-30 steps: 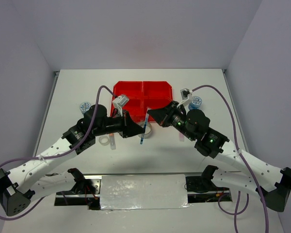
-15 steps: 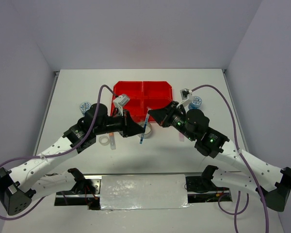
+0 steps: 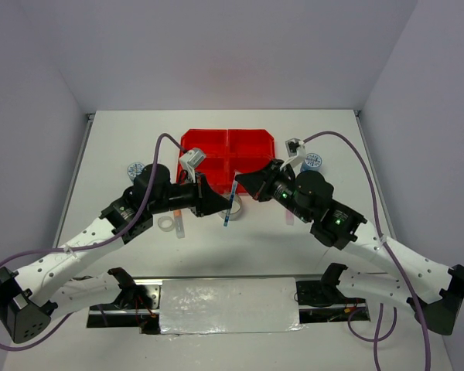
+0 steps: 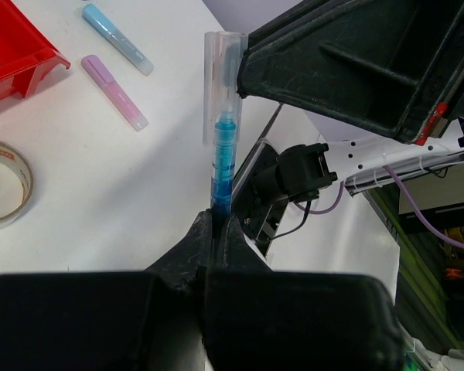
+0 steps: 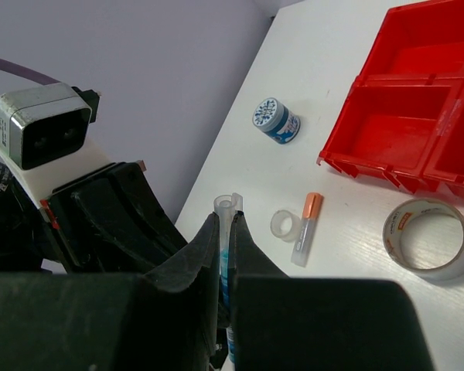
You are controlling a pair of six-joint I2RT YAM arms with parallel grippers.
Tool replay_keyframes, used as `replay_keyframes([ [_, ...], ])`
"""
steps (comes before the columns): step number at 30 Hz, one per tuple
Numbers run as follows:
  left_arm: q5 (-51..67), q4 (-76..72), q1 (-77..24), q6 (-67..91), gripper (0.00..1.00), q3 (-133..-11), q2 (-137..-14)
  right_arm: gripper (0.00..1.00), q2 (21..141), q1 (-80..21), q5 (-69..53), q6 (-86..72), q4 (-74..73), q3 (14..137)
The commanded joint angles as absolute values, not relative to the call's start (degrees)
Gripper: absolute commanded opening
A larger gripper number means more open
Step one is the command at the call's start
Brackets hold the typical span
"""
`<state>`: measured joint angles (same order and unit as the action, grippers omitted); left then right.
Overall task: Sort the stationery into containers
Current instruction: Close the pen cap on the pen.
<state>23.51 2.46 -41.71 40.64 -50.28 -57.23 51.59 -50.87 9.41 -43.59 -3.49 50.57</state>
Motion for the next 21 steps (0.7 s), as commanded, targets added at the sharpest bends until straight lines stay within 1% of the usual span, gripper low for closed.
replay_keyframes([
  [1, 22.07, -1.32, -41.22, 39.46, 0.00, -51.77, -56.16, 0.00, 51.94, -51.77, 8.09, -42.54, -4.22, 52.74],
  [7, 21.01, -0.18, -41.22, 37.71, 0.00, -54.14, -56.78, 0.00, 53.52, -51.77, 3.61, -42.80, -4.57, 51.68],
  [14, 19.69, 4.13, -41.05, 32.61, 0.00, -59.06, -57.92, 0.01, 56.07, -51.77, 0.26, -42.36, -9.14, 53.18],
  [18, 19.86, 4.57, -41.04, 30.77, 0.00, -60.29, -57.74, 0.14, 54.85, -51.68, -1.84, -43.06, -7.21, 52.12],
  [19, 20.04, 4.57, -41.04, 30.59, 0.00, -60.38, -57.83, 0.23, 54.58, -51.59, -2.19, -43.24, -6.60, 52.21],
  [21, 20.74, 4.57, -41.04, 30.24, 0.00, -60.47, -57.83, 0.25, 54.14, -51.42, -2.11, -43.33, -6.24, 52.99],
])
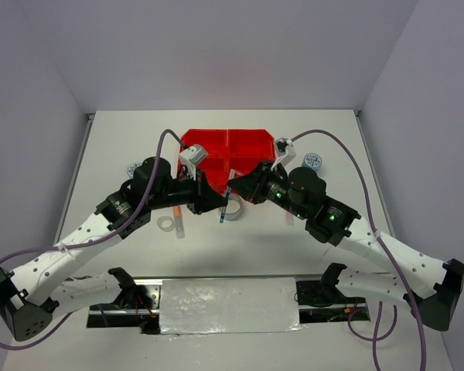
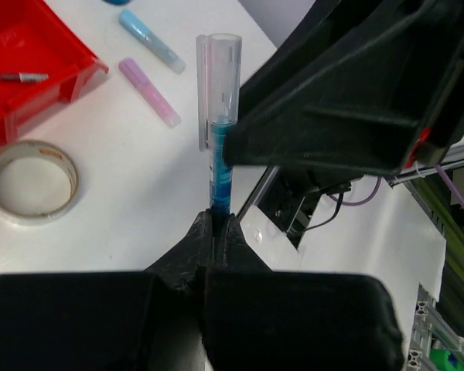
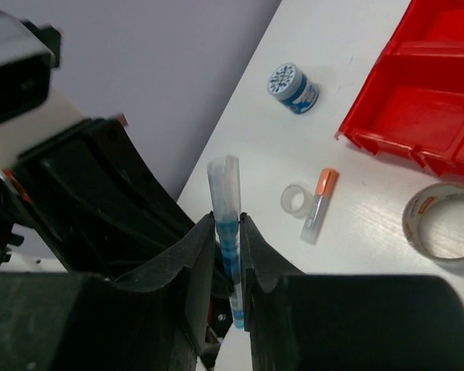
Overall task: Sort the stationery into containers
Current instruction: Close the pen cap on the pen.
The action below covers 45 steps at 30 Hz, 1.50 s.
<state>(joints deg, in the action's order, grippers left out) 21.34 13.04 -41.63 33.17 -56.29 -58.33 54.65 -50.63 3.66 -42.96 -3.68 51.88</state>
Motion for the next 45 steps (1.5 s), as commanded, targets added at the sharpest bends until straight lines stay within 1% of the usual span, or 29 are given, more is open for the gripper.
replay_keyframes([
  [1, 20.83, 4.66, -41.04, 30.23, 0.00, -60.38, -57.92, 0.26, 54.14, -51.50, -2.02, -43.24, -6.33, 53.52],
  [6, 22.59, 3.61, -41.04, 30.41, 0.00, -59.50, -57.75, 0.28, 54.75, -51.24, -1.67, -41.75, -7.03, 57.21],
  [11, 23.03, 2.55, -41.04, 30.67, 0.00, -58.89, -57.31, 0.27, 54.84, -51.15, -1.93, -41.40, -5.63, 58.09],
  [12, 23.55, 2.29, -41.04, 30.59, 0.00, -58.80, -57.22, 0.23, 54.93, -51.15, -2.02, -41.22, -5.10, 58.18],
  [14, 24.17, 1.67, -41.04, 30.76, 0.00, -58.80, -57.30, 0.17, 55.02, -51.15, -2.02, -40.70, -4.57, 58.18],
  [15, 25.21, 1.32, -41.04, 30.67, 0.00, -58.80, -57.30, 0.10, 55.02, -51.15, -1.93, -40.52, -4.22, 58.18],
  [16, 25.57, 1.23, -41.04, 30.67, 0.00, -58.89, -57.39, 0.06, 55.02, -51.15, -1.93, -39.91, -4.04, 58.36],
  [18, 26.63, 1.14, -41.05, 30.50, 0.00, -59.32, -57.83, 0.01, 55.02, -51.15, -2.20, -39.11, -3.69, 58.45],
  [19, 27.59, 1.49, -41.04, 30.06, 0.07, -59.76, -58.09, 0.00, 55.11, -51.15, -2.28, -38.33, -3.60, 58.53],
  [20, 28.03, 1.76, -41.04, 29.88, 0.12, -60.03, -58.36, 0.00, 55.02, -51.07, -2.63, -37.80, -3.34, 58.54],
  [21, 28.56, 2.11, -41.04, 29.62, 0.12, -60.64, -58.97, 0.00, 55.11, -51.06, -3.16, -37.36, -3.08, 58.62],
  [22, 29.61, 2.20, -41.04, 29.36, 0.35, -60.91, -59.24, 0.00, 55.02, -51.06, -3.43, -36.66, -2.99, 58.71],
  [25, 30.67, 2.29, -41.04, 29.09, 0.57, -61.52, -60.12, 0.00, 55.19, -51.15, -5.88, -35.51, -1.94, 59.06],
  [26, 30.85, 2.11, -41.04, 29.09, 0.57, -61.61, -60.38, 0.00, 55.20, -51.07, -6.41, -35.25, -1.50, 59.15],
  [27, 31.11, 2.02, -41.04, 29.00, 0.57, -61.61, -60.73, 0.00, 55.28, -51.06, -6.50, -35.16, -1.41, 59.24],
  [30, 31.73, 1.32, -41.04, 29.27, 0.46, -61.61, -61.17, 0.00, 55.37, -51.15, -6.59, -35.16, -1.23, 59.33],
  [31, 31.73, 1.32, -41.04, 29.18, 0.31, -61.70, -61.26, 0.00, 55.28, -51.07, -6.50, -35.07, -1.14, 59.33],
  [34, 31.38, 2.10, -41.04, 29.01, 0.04, -62.05, -61.26, 0.00, 55.37, -51.15, -6.24, -34.81, -1.49, 59.50],
  [35, 31.46, 2.28, -41.04, 28.83, 0.01, -62.22, -61.35, 0.00, 55.37, -51.07, -6.15, -34.72, -1.76, 59.50],
  [37, 31.55, 2.72, -41.04, 28.65, 0.00, -62.40, -61.35, 0.00, 55.20, -50.89, -5.98, -34.72, -1.84, 59.41],
  [38, 31.64, 2.90, -41.04, 28.48, 0.00, -62.66, -61.43, 0.04, 55.11, -51.06, -6.06, -34.72, -1.50, 59.24],
  [39, 31.64, 2.99, -41.04, 28.22, 0.00, -62.67, -61.44, 0.09, 55.02, -51.06, -6.24, -34.63, -1.23, 59.06],
  [40, 31.47, 3.34, -41.04, 28.04, 0.00, -62.84, -61.44, 0.19, 54.85, -50.98, -6.59, -34.37, -0.97, 58.80],
  [41, 31.46, 3.95, -41.04, 27.78, 0.00, -63.28, -61.44, 0.40, 54.41, -51.06, -7.03, -33.84, -0.71, 58.62],
  [42, 31.46, 4.30, -40.96, 27.16, 0.00, -63.54, -61.44, 0.48, 54.14, -50.80, -7.21, -33.58, -0.70, 58.54],
  [43, 31.55, 4.65, -41.04, 26.90, 0.00, -63.89, -61.35, 0.59, 53.97, -50.63, -7.29, -33.40, -0.79, 58.36],
  [45, 32.16, 4.92, -41.04, 26.54, 0.00, -64.07, -61.17, 0.64, 53.09, -50.36, -8.17, -32.79, -0.79, 58.01],
])
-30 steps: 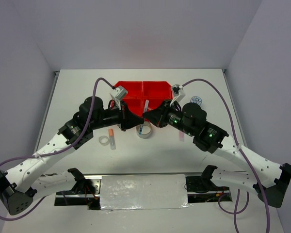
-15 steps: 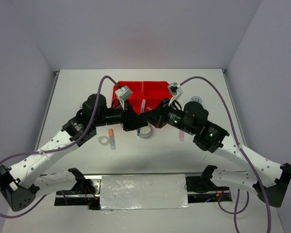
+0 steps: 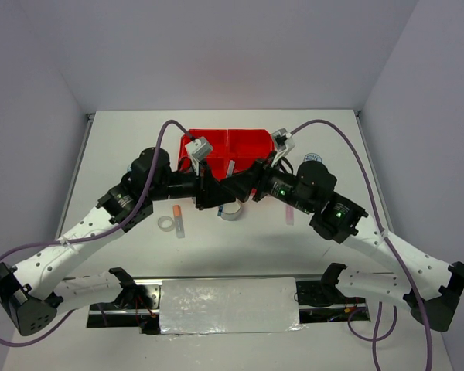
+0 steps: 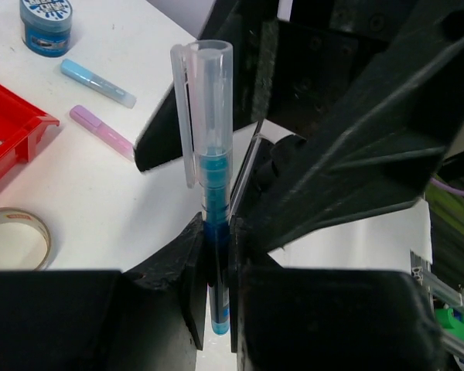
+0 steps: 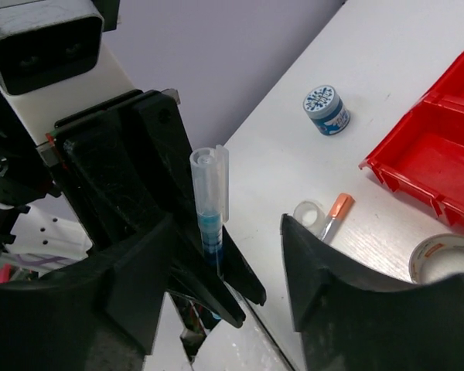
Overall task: Sort the stationery into containers
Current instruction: Close the pen cap on the pen.
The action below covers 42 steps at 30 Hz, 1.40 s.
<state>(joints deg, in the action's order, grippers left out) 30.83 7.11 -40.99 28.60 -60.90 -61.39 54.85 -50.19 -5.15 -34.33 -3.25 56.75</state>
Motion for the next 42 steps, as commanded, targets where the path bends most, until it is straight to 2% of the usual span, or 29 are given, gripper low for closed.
replay_keyframes([
  [1, 32.43, 4.92, -41.04, 26.19, 0.00, -64.07, -61.17, 0.69, 52.82, -49.84, -8.43, -32.61, -0.79, 58.09],
  [8, 36.73, 3.43, -41.04, 26.10, 0.00, -63.02, -60.91, 0.72, 51.86, -45.19, -11.07, -33.13, -1.23, 59.76],
  [17, 38.14, 2.90, -40.96, 26.45, 0.00, -62.31, -61.17, 0.68, 54.05, -44.47, -14.68, -34.28, -0.18, 61.61],
  [24, 38.32, 3.34, -41.04, 26.37, 0.00, -61.96, -61.35, 0.56, 55.20, -44.47, -16.17, -34.63, 1.93, 63.02],
  [36, 38.41, 3.78, -41.04, 26.28, 0.00, -60.91, -61.17, 0.50, 55.20, -44.38, -15.47, -34.10, 1.93, 63.46],
  [42, 38.41, 4.13, -41.04, 26.02, 0.00, -60.73, -61.35, 0.31, 55.11, -44.38, -16.00, -34.45, 2.46, 62.40],
])
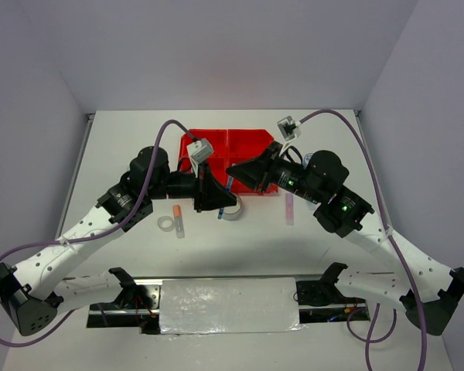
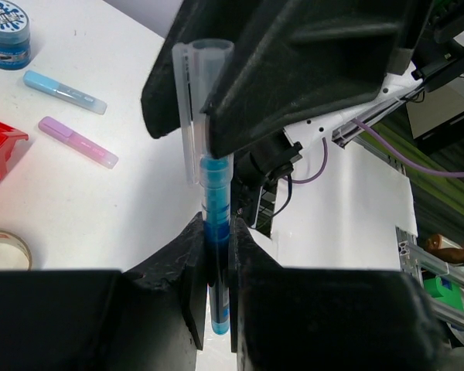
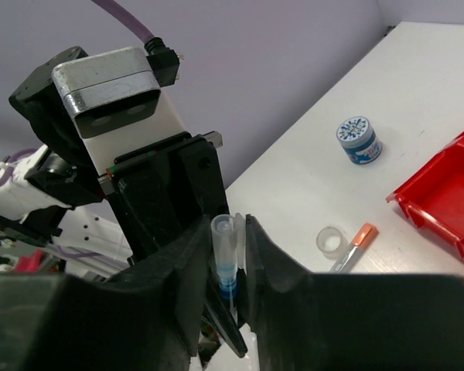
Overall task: Sort the stationery into containers
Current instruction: Close the pen cap on the pen.
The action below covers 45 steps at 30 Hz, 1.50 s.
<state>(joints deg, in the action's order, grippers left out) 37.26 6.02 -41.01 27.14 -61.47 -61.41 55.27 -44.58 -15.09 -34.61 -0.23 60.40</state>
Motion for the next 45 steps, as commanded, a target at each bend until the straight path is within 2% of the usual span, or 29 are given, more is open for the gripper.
replay_keyframes([
  [1, 38.23, 4.30, -41.04, 25.93, 0.00, -60.91, -61.35, 0.21, 55.19, -44.38, -16.17, -34.45, 2.55, 62.14],
  [4, 37.10, 5.36, -41.04, 25.23, 0.00, -62.13, -61.44, 0.00, 55.20, -44.38, -16.26, -34.98, 2.99, 60.65],
  [17, 38.93, 14.68, -36.83, 15.82, 0.00, -78.48, -68.38, 0.00, 57.13, -45.61, -22.85, -35.59, 0.88, 46.95],
  [24, 41.48, 12.14, -34.10, 16.96, 0.00, -83.32, -69.78, 0.00, 59.23, -53.16, -21.18, -39.28, 5.18, 39.12],
  [33, 41.30, 7.48, -32.09, 18.28, 0.00, -87.53, -70.05, 0.00, 70.38, -61.34, -22.32, -44.21, 14.15, 36.12],
  [39, 44.56, 2.73, -27.25, 21.44, 0.00, -86.05, -68.91, 0.00, 72.78, -62.75, -23.91, -45.44, 16.70, 36.30],
  [45, 46.58, 3.34, -27.16, 21.53, 0.00, -77.98, -66.55, 0.00, 68.56, -61.27, -17.85, -41.49, 5.13, 43.22],
])
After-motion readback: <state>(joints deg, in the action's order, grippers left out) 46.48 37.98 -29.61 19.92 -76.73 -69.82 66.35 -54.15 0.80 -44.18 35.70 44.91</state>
